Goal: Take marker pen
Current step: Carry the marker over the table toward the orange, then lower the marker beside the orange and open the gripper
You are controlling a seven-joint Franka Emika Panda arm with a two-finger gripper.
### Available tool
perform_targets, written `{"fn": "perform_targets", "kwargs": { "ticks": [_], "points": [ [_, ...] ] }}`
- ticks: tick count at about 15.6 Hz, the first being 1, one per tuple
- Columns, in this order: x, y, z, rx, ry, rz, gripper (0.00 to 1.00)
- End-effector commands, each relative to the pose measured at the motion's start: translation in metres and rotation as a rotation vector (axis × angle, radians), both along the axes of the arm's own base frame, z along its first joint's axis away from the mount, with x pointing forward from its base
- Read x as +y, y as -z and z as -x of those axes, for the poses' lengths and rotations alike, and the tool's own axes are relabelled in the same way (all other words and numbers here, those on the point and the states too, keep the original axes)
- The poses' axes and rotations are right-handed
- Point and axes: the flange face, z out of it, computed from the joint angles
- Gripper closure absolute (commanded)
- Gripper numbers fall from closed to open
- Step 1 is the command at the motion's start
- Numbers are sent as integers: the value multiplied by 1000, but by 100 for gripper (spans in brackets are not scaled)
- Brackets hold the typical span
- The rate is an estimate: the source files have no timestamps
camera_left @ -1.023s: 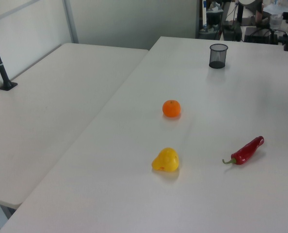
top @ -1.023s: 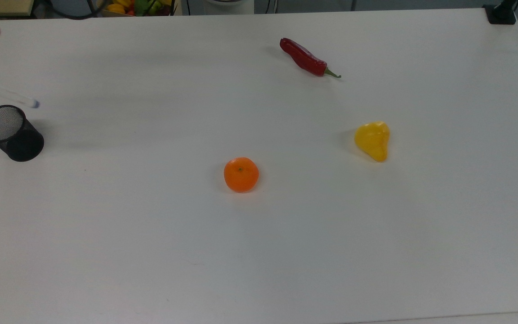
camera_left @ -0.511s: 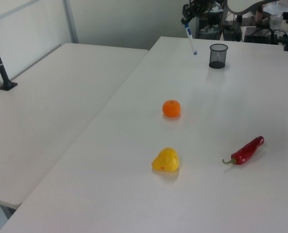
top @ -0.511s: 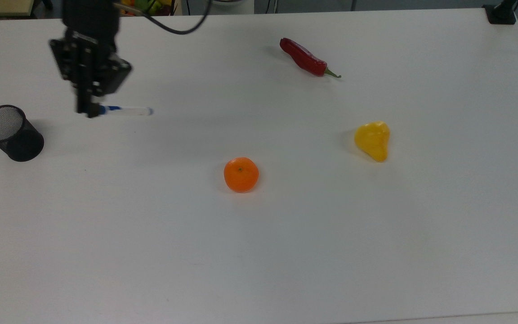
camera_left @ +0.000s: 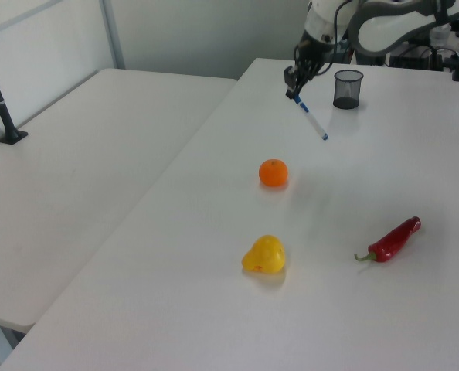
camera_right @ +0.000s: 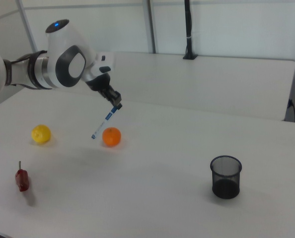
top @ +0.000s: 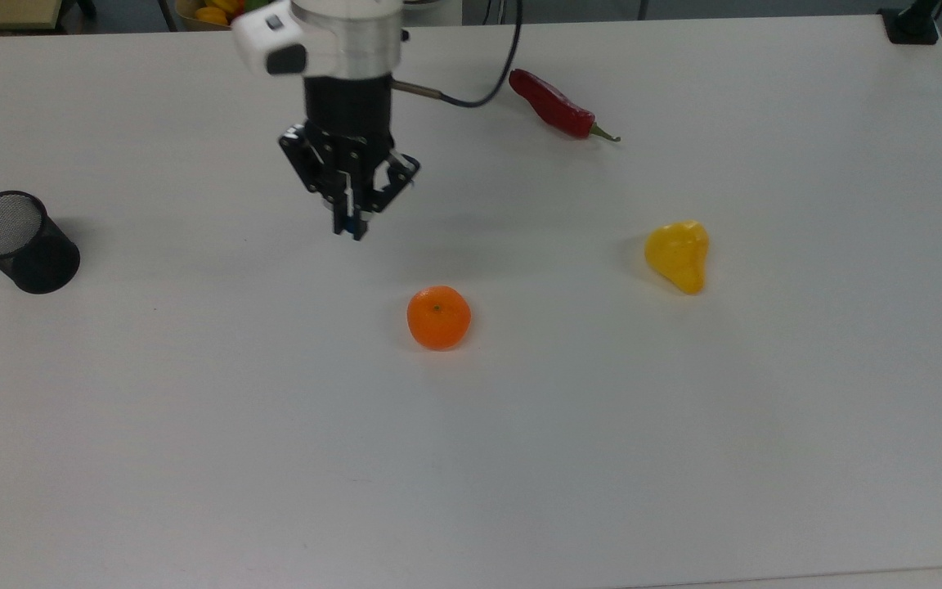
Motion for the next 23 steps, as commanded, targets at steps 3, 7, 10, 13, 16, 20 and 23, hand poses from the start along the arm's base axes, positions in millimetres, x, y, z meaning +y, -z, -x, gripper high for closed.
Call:
{"fn": "perform_targets", "kwargs": {
  "ticks": [3, 7, 10, 13, 16, 20, 23],
  "points": [
    [35, 66, -4, 118, -87, 1, 100],
    [47, 95, 3, 174, -182, 28, 100],
    [49, 114, 3, 210, -266, 52, 100],
    [54, 131, 3, 239, -303, 58, 100],
    [57, 143, 4, 258, -335, 64, 100],
    [61, 146, 4, 262, -339, 63, 86],
    [61, 146, 4, 262, -329, 60, 26]
  ]
}}
